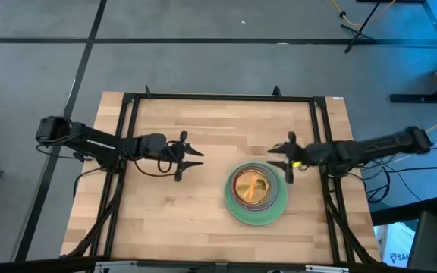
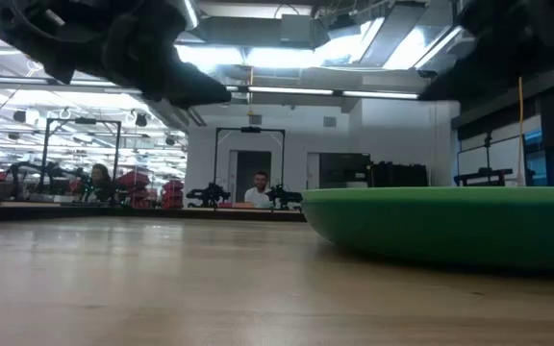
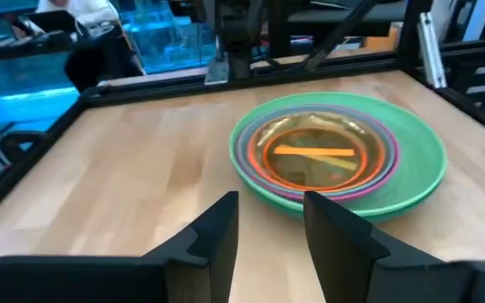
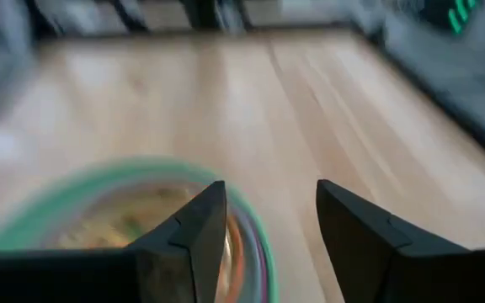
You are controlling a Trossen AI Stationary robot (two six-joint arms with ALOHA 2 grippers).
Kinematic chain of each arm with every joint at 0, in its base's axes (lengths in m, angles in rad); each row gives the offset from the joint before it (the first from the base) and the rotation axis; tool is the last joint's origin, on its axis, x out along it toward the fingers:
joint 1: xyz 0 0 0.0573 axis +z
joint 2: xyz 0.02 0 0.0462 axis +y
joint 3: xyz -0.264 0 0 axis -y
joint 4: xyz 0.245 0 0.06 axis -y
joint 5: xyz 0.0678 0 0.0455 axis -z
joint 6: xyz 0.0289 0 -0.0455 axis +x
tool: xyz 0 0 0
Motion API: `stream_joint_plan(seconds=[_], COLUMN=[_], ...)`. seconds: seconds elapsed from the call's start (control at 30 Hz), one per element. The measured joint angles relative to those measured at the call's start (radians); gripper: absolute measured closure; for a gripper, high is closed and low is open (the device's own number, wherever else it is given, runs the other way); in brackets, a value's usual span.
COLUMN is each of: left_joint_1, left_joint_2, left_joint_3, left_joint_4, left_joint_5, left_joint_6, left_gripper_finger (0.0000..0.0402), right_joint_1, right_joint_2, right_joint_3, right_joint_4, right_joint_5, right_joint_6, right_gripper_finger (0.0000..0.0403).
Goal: Stack plastic plates
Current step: Return to Home Position
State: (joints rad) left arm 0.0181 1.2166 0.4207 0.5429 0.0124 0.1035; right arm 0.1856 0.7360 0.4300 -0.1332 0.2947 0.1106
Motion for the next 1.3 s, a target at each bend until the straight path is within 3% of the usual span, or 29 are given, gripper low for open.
stream_joint_plan(seconds=[0.17,0.27,0.37,0.6,0.8,1.17,1.3], left_joint_1=[0.090,0.126,0.141,0.126,0.123,0.100,0.096], left_joint_2=[-0.016,-0.048,-0.111,-0.334,-0.562,-0.855,-0.939], left_joint_3=[-0.051,-0.095,-0.137,-0.271,-0.413,-0.413,-0.413], left_joint_4=[0.024,0.054,0.046,0.052,0.037,-0.224,-0.306], left_joint_5=[0.028,0.077,0.082,0.046,0.018,0.008,0.007], left_joint_6=[-0.032,-0.081,-0.117,-0.161,-0.226,-0.201,-0.201], left_gripper_finger=[0.0275,0.0286,0.0312,0.0387,0.0393,0.0397,0.0396], right_joint_1=[-0.249,-0.346,-0.398,-0.409,-0.409,-0.409,-0.409], right_joint_2=[-0.201,-0.290,-0.360,-0.505,-0.597,-0.737,-0.734], right_joint_3=[-0.150,-0.209,-0.262,-0.337,-0.352,-0.353,-0.357], right_joint_4=[0.191,0.189,0.193,0.190,0.184,0.064,0.061], right_joint_5=[-0.281,-0.388,-0.455,-0.446,-0.427,-0.357,-0.348], right_joint_6=[-0.057,-0.032,0.008,0.040,0.045,0.046,0.047], right_gripper_finger=[0.0226,0.0242,0.0282,0.0394,0.0385,0.0398,0.0401])
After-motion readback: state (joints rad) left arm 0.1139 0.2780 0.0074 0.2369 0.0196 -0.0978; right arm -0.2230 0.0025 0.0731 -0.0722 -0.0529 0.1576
